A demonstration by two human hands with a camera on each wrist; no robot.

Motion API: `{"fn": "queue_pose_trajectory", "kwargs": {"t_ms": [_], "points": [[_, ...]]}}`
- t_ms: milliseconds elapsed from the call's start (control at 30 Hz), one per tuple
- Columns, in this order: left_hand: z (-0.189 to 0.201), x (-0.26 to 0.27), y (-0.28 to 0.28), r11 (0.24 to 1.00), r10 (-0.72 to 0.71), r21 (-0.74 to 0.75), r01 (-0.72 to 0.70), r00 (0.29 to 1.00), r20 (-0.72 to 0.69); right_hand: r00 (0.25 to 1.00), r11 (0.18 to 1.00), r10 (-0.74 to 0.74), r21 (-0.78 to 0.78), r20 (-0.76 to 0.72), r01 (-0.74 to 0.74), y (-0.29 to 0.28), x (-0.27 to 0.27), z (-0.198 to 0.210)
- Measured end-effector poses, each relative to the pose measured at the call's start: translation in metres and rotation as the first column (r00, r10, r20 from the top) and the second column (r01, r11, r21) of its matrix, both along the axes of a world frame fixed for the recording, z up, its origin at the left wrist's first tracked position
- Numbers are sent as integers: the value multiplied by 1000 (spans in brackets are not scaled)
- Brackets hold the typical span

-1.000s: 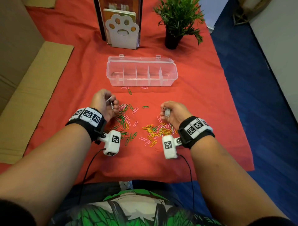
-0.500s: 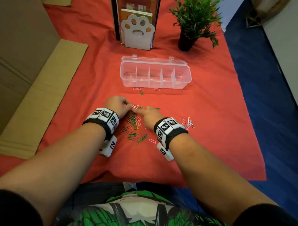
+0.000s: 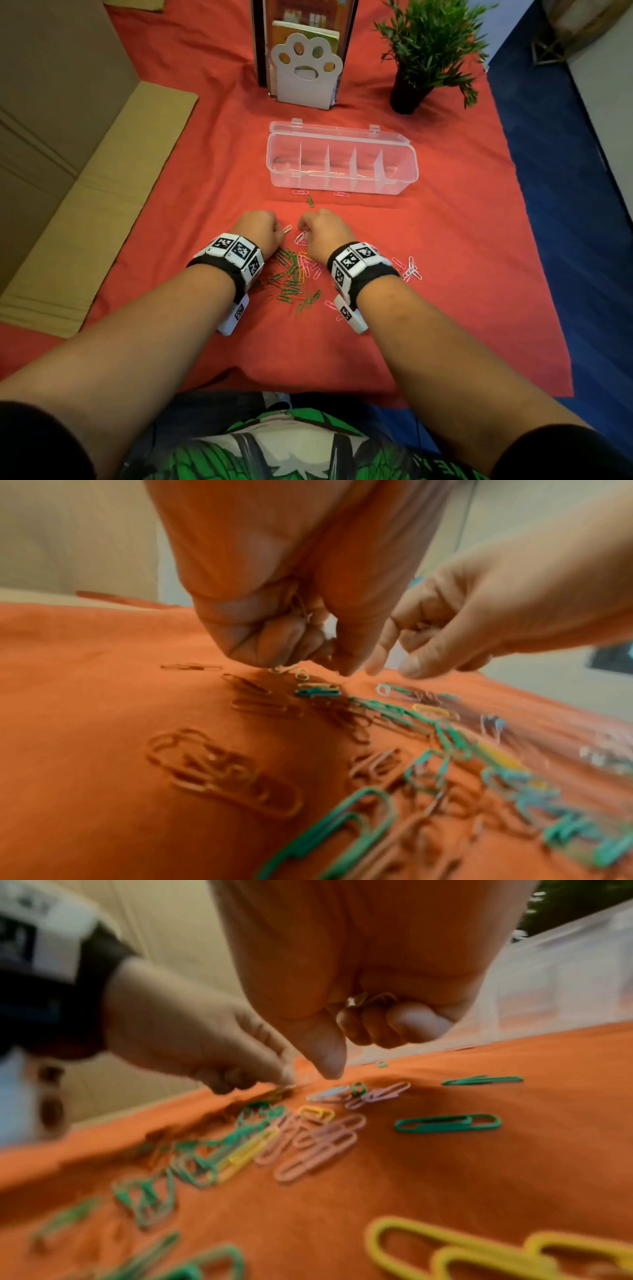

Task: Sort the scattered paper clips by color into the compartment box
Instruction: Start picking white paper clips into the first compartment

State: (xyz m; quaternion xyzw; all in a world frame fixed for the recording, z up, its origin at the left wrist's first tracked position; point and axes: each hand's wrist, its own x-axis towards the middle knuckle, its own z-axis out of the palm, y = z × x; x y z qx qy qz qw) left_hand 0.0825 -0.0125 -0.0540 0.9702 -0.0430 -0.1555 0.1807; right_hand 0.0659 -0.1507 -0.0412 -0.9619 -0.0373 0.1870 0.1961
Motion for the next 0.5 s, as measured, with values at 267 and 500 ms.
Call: {"fn": "queue_pose_trajectory", "kwargs": {"t_ms": [267, 500], "points": [[30, 3, 20, 238, 201, -556, -796, 601, -773, 963, 930, 254, -295, 85, -220, 9, -5, 2], [37, 1, 22, 225, 100, -583, -781, 614, -783, 982, 959, 132, -232, -134, -161, 0, 2, 7]]}}
